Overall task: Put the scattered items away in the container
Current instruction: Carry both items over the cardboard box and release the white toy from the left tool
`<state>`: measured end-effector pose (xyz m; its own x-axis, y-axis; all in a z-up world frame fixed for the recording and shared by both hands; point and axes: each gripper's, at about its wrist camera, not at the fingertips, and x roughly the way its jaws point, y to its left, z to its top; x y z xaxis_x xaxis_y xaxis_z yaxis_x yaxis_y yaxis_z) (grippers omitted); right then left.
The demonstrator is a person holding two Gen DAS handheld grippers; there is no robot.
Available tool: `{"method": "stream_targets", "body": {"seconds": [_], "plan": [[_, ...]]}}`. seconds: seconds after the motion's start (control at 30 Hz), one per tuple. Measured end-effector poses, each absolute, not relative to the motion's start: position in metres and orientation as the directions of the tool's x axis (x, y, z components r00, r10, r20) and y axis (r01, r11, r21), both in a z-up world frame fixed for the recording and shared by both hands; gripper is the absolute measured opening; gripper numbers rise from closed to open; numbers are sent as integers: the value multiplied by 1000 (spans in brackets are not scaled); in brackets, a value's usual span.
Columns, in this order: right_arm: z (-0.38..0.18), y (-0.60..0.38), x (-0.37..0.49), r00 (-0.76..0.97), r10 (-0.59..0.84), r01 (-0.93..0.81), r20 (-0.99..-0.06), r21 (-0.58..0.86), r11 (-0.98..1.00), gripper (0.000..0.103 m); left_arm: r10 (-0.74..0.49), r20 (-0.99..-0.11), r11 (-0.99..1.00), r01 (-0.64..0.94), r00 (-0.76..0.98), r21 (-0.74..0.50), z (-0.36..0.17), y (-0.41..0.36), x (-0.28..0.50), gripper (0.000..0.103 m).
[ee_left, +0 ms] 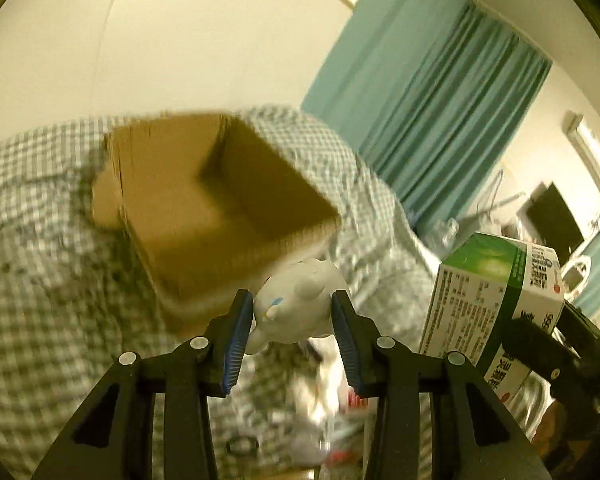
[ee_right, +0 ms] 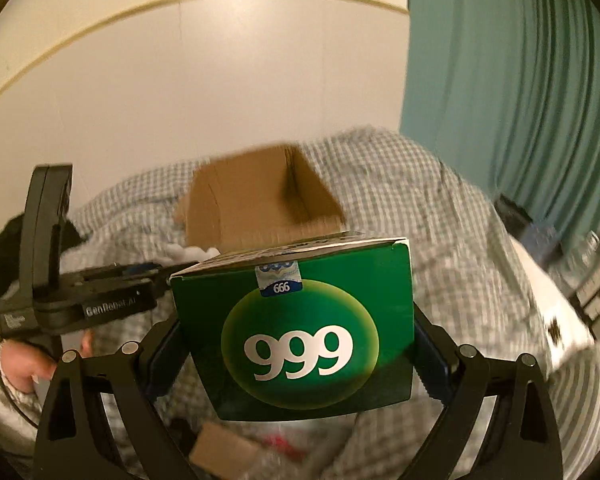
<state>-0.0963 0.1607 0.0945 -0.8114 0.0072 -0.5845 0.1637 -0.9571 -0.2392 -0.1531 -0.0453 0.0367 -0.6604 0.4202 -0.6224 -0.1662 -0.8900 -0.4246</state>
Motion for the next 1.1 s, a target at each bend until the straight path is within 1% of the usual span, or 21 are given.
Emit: {"method": "stream_targets", "body": {"seconds": [0.13,0.23,0.33,0.4,0.5,0.6,0.7,0.73,0.77,0.8,0.83,0.9,1.0,1.1], "plan": [[116,146,-143,-827,-27,189,-561,-232,-954,95,371,-592,-910,-153,-715,-385,52,-57,-189,42],[118,138,-188,-817,-51,200,-574,-201,-959,95,341,-598,-921,-132,-725,-366,44,-66,-224,42],[106,136,-233,-809,-50,192,-586,-184,-964,95,301,-614,-938,-111,-730,-329,26,-75,-252,42],[93,137,-260,-796,-44,189,-603,-179,-966,95,292,-608,-940,-106,-738,-323,12,-82,-263,42],[75,139,-282,-785,-42,192,-619,-178,-965,96,301,-612,-932,-90,-732,-352,-8,-91,-274,42],[60,140,-294,-774,-41,201,-632,-184,-962,97,291,-636,-938,-85,-715,-335,-21,-91,-282,42],[54,143,-304,-759,-62,197,-648,-138,-971,97,285,-630,-944,-97,-723,-315,-23,-90,-278,44],[54,143,-302,-760,-62,191,-647,-130,-973,97,286,-627,-945,-104,-725,-312,-23,-90,-276,51],[55,144,-301,-763,-53,180,-644,-133,-975,97,288,-624,-944,-106,-726,-312,-23,-90,-275,65],[55,143,-296,-772,-37,165,-635,-144,-976,97,293,-618,-942,-109,-730,-318,-22,-91,-272,73],[57,144,-292,-780,-29,159,-625,-154,-975,97,291,-608,-940,-104,-739,-324,-22,-91,-268,83],[62,144,-283,-792,-29,158,-610,-159,-975,97,284,-596,-939,-92,-751,-331,-19,-91,-258,84],[73,146,-260,-822,-29,145,-569,-160,-976,99,282,-604,-936,-75,-745,-345,-19,-92,-247,84],[76,144,-262,-827,-53,164,-559,-149,-975,100,282,-597,-924,-47,-751,-379,-20,-95,-227,84]]}}
